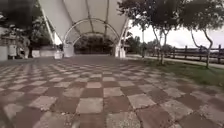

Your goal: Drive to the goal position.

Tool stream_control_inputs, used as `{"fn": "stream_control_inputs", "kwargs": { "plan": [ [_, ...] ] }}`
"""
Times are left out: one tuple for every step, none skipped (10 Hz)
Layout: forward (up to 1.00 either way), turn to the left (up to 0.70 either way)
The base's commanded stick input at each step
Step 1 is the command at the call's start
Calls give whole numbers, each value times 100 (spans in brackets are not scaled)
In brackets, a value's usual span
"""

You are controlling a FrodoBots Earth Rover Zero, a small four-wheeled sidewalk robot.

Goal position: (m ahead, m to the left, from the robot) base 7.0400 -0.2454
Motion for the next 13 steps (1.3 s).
{"fn": "stream_control_inputs", "kwargs": {
  "plan": [
    [50,0],
    [50,0],
    [50,0],
    [50,0],
    [50,0],
    [50,0],
    [50,0],
    [50,0],
    [50,0],
    [50,0],
    [50,0],
    [50,0],
    [50,0]
  ]
}}
